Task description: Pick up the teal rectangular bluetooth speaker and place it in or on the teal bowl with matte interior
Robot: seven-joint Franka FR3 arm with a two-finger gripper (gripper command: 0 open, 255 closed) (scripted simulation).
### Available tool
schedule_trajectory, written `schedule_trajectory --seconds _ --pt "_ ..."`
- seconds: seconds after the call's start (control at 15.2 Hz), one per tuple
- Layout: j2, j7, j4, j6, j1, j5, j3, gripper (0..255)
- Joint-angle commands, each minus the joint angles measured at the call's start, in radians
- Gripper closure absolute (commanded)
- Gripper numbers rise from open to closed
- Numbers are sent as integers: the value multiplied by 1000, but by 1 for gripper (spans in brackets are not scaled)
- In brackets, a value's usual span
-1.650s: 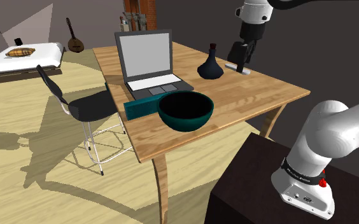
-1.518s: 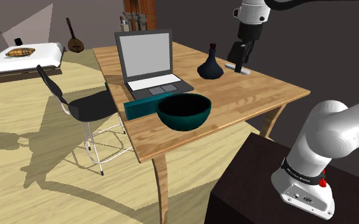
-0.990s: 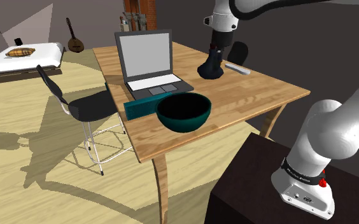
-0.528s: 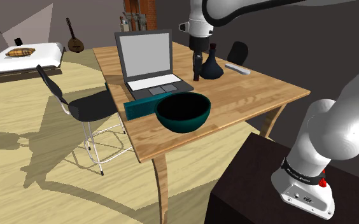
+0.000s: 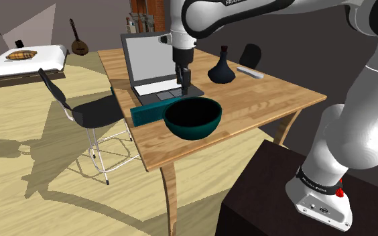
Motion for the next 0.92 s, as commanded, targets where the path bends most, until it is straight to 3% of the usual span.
schedule_trajectory --seconds 0.0,0.33,0.86 --pt "57 -47 55 1 17 8 15 0" --pt "173 -146 165 3 54 19 55 0" --pt "194 -144 91 98 55 17 55 0"
